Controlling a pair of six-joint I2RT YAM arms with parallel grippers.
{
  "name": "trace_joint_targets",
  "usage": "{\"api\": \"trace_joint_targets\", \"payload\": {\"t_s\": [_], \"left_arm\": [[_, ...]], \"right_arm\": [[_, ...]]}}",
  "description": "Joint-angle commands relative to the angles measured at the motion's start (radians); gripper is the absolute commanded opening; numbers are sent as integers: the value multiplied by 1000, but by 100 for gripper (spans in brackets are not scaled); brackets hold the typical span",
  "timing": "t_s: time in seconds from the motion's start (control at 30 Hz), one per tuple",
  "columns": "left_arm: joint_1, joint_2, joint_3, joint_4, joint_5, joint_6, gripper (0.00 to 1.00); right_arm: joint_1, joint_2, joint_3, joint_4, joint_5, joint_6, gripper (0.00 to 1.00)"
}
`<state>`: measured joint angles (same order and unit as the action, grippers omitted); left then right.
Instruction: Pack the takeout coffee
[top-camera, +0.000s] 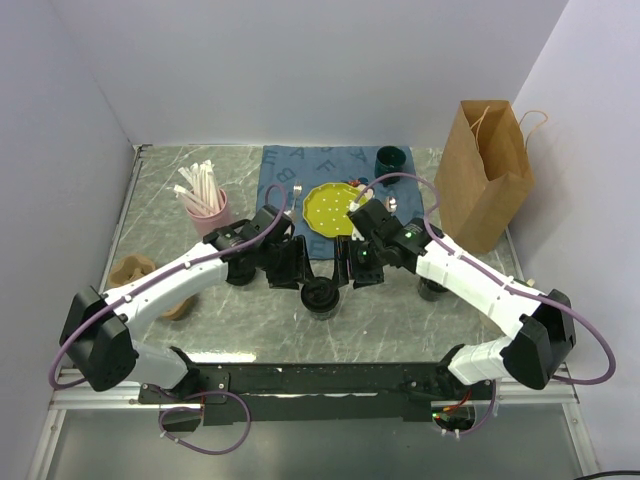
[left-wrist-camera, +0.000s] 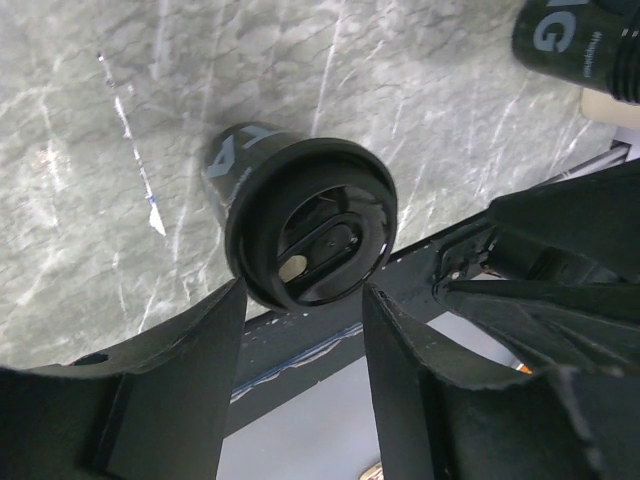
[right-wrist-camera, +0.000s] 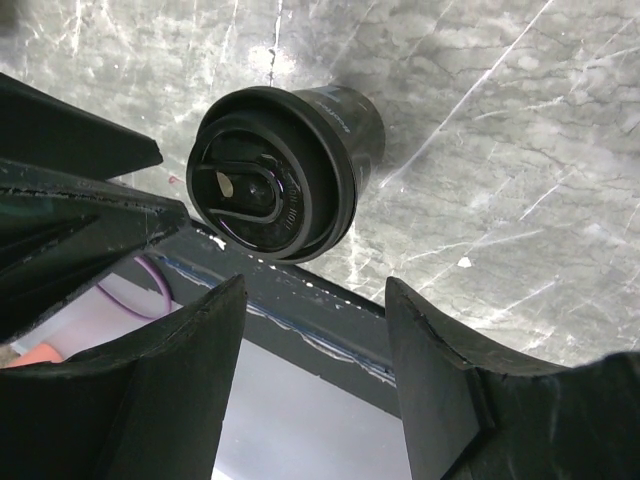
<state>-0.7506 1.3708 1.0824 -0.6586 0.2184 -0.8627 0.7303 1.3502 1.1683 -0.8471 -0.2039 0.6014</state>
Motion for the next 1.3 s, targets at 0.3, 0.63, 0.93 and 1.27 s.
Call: {"api": "trace_joint_targets", "payload": {"t_s": [0.3,0.63,0.93,1.27], "left_arm": [[-4,54,7,37,26,4,51],[-4,74,4,39,33,24,50],[-4,91,-27,59,30,27,46],[-4,88,-32,60,26,22,47]], "right_arm": [[-9,-2,31,28,29,17,65],[-8,1,22,39,34,32,64],[-12,27,-1,77,26,41,65],[-31,37,-71,140,-19,44,66]]}}
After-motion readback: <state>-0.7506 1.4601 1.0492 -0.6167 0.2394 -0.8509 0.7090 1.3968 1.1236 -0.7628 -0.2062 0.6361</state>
